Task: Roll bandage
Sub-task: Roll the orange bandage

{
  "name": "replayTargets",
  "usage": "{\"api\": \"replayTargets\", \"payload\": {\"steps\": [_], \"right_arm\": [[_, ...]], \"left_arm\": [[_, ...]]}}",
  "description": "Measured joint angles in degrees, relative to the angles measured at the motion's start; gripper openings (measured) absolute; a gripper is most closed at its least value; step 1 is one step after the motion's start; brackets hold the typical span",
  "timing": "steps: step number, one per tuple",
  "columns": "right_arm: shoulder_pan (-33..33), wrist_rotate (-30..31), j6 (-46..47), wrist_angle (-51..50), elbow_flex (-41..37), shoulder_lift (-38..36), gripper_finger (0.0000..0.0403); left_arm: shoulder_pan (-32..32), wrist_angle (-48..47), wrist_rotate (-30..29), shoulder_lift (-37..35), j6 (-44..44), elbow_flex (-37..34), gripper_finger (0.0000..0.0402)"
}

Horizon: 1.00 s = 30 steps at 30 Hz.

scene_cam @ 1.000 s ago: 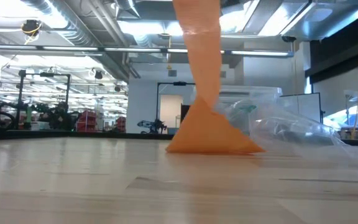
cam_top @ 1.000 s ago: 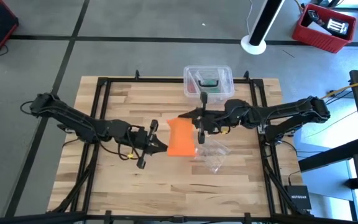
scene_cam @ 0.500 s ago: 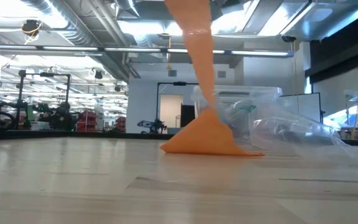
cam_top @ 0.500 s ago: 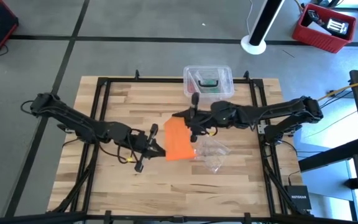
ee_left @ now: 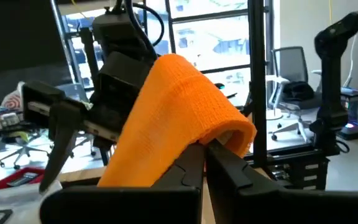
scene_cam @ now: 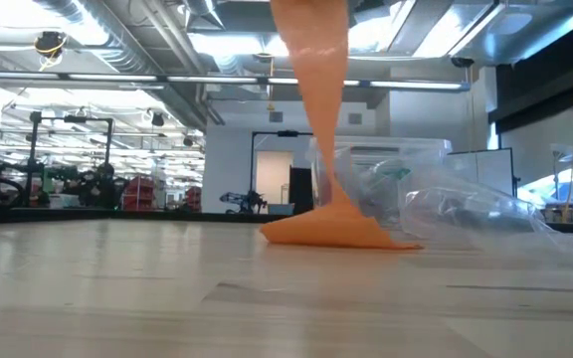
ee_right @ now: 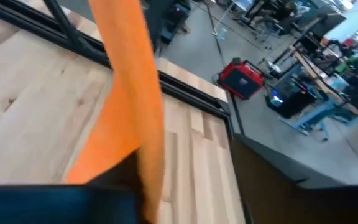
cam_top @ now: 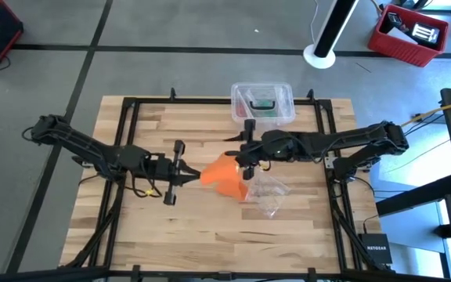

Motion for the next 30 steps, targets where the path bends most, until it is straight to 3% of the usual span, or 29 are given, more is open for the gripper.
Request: {"api": "replayTargets", "payload": {"steps": [8,17,20,25,30], "right_arm": [[-0.1,-1.2,9.8,-17.5,5.2,-8.0,0.0303],[-0.1,-5.0,15.1,-28.7,4.7,-11.1,0.0317],[-0.8,-7.2,15.1,-24.0,0.1,-11.2,0.0311],[-3.8,-16.3,18.2,-5.6,-11.6,-11.0,0.03],[-4.7,-19.2,24.1,12.1,-21.3,-11.0,0.0298]], "left_arm": [[0.6,-1.4,-3.8,-3.6,2.0,0.0,0.0],[3.6,-0.8,-3.7,-4.0,3.2,0.0,0.0],[4.4,-0.8,-3.7,-4.0,3.3,0.0,0.0],[5.6,-2.8,-3.9,-4.0,3.1,0.0,0.0],[6.1,-5.8,-4.7,-4.0,2.6,0.0,0.0]]}}
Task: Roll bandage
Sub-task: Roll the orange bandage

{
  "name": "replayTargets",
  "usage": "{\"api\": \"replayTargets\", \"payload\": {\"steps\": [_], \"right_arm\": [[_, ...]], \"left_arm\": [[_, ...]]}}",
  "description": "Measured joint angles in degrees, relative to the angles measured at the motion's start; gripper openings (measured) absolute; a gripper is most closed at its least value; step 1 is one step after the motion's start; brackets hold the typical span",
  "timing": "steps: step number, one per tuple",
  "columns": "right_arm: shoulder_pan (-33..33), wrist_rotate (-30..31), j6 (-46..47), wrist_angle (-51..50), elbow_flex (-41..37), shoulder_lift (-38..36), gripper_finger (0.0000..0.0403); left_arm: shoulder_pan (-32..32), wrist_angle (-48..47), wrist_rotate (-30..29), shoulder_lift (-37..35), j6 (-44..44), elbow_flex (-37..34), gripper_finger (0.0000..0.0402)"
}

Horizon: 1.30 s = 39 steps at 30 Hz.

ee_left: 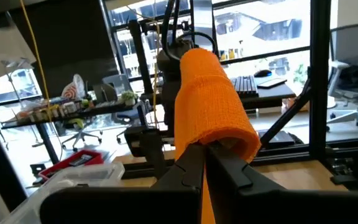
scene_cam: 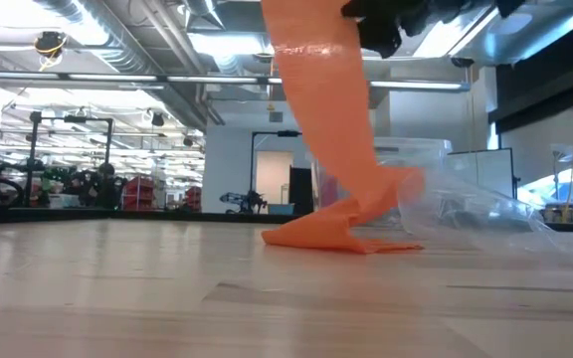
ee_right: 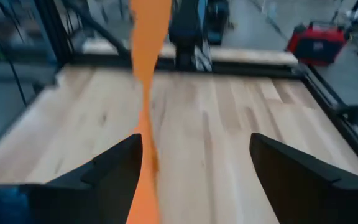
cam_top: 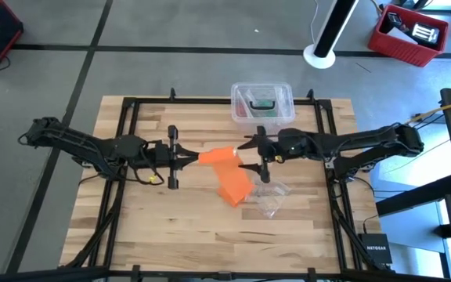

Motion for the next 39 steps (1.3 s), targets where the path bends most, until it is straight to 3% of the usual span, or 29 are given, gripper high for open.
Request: {"api": "replayTargets", "payload": {"steps": [8,14,17,21,23,30,34,39], "right_arm": [[0.1,-1.4,3.0,13.6,-2.9,6.9,0.0298],[0.1,-4.7,2.7,14.9,-0.7,11.3,0.0278],[0.1,-4.7,2.4,17.1,-0.5,12.2,0.0215],[0.6,-5.8,1.0,16.6,-0.5,12.2,0.0065],[2.1,-5.6,-0.5,15.6,-0.5,12.1,0.0019],[11.2,0.7,-2.4,14.9,-0.1,12.0,0.0006],[14.4,6.9,-3.7,14.1,2.2,12.0,0.0013],[17.0,7.1,-5.4,8.2,8.4,12.0,0.0005]], "left_arm": [[1.1,-0.1,0.0,0.0,0.2,0.0,0.0],[1.4,-1.2,0.0,0.0,-0.4,0.0,0.0],[1.4,-1.1,-0.1,0.0,-0.3,0.0,0.0],[1.4,-1.1,-0.7,0.0,0.3,0.0,0.0],[1.3,-1.1,-2.8,0.0,1.0,0.0,0.0],[1.4,-0.9,-15.3,0.0,5.9,0.0,0.0],[1.3,-0.1,-15.5,0.0,6.9,0.0,0.0],[1.4,-0.1,-18.1,0.8,8.2,0.0,0.0]]}}
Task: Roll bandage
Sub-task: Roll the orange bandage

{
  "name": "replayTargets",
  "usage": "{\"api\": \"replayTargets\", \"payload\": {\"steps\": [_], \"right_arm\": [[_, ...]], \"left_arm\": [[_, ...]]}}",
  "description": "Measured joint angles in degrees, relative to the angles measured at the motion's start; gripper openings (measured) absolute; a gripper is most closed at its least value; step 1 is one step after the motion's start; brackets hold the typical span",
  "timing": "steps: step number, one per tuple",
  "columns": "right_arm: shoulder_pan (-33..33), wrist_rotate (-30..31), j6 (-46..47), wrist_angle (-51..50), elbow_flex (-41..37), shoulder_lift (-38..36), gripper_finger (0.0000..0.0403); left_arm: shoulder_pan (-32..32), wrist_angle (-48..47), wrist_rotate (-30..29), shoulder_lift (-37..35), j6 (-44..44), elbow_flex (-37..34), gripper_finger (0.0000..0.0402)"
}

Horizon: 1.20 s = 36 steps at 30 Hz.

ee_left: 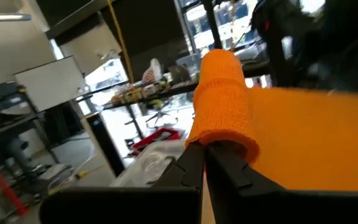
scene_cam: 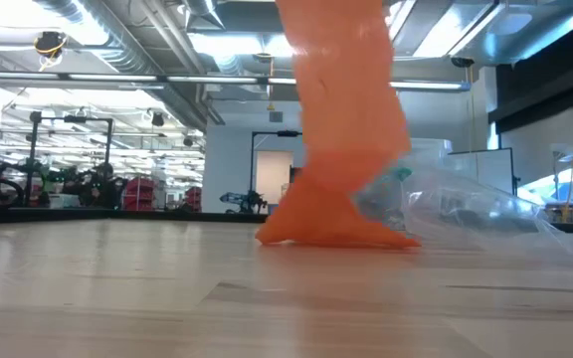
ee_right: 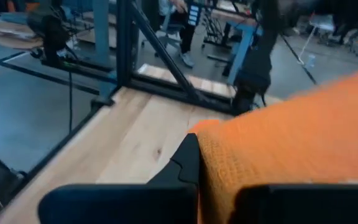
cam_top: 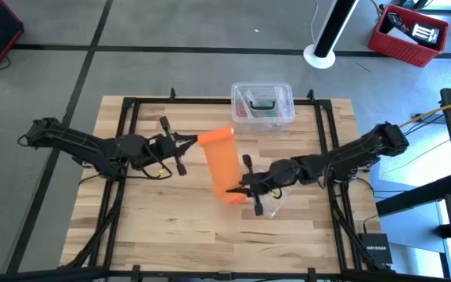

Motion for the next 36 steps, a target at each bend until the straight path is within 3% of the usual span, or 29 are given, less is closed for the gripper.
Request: {"api": "replayTargets", "payload": {"steps": [9,18,28,36], "right_arm": [[2.3,1.8,-0.9,-9.0,11.9,0.0,0.0004],[1.1,6.5,-1.2,-15.0,21.7,0.0,0.0003],[-7.4,5.2,6.8,-16.5,23.7,0.8,0.0005],[-13.5,3.0,14.4,-21.4,23.7,6.0,0.0024]], "left_arm": [[-0.9,0.0,-1.3,5.5,2.0,0.0,0.0],[-6.3,-0.9,-5.5,12.7,6.0,0.0,0.0],[-11.3,-0.4,-6.1,19.7,7.9,0.0,0.0],[-12.9,0.7,-6.1,23.9,5.4,0.0,0.0]]}}
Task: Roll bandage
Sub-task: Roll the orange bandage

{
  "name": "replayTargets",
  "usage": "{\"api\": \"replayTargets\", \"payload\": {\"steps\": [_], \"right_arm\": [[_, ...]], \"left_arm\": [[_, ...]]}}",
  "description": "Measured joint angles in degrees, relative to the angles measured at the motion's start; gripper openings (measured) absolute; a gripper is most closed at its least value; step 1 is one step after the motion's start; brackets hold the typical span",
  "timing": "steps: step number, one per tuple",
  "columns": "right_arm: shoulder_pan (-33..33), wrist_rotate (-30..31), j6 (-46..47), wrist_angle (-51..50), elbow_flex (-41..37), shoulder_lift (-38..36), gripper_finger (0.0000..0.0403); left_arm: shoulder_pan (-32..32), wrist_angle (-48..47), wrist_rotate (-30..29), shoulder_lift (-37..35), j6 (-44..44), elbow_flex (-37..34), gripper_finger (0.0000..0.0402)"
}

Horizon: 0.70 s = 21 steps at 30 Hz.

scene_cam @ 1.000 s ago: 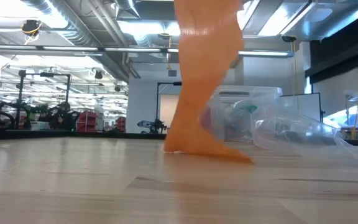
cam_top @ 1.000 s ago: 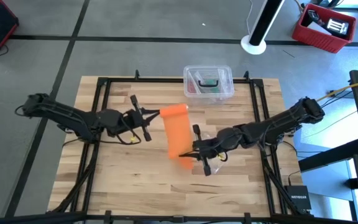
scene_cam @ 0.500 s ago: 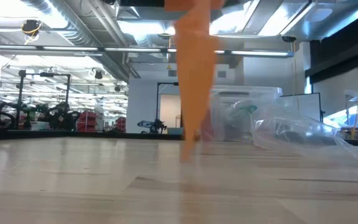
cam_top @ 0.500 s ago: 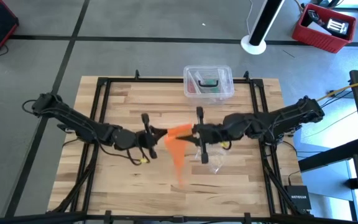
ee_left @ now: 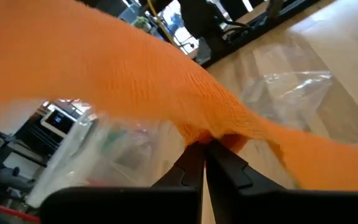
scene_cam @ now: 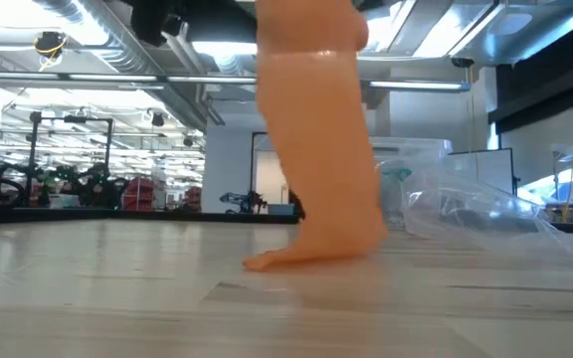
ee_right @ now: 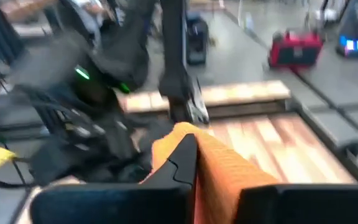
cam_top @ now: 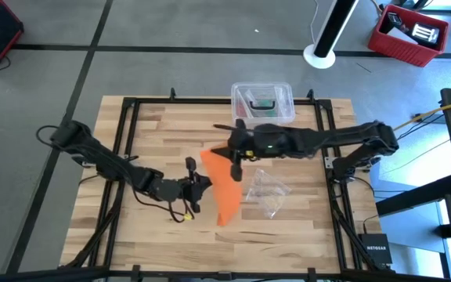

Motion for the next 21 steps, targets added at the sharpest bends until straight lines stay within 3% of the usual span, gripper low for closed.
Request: {"api": "replayTargets", "payload": {"steps": [4,11,16,21], "right_arm": [[-2.9,-2.4,2.0,-4.9,0.0,3.6,0.0055],[-5.4,-14.3,6.1,-8.5,0.0,9.0,0.018],[-5.4,-15.3,7.2,-14.4,0.0,10.3,0.026],[-5.3,-15.3,7.3,-17.6,0.0,10.4,0.0305]], "left_arm": [[-0.8,0.0,0.0,2.1,-3.0,0.0,0.0],[-1.5,-0.1,0.2,7.1,-12.3,0.0,0.0],[-1.6,0.2,0.2,10.7,-21.1,0.0,0.0],[-1.5,0.1,0.2,13.3,-26.3,0.0,0.0]]}}
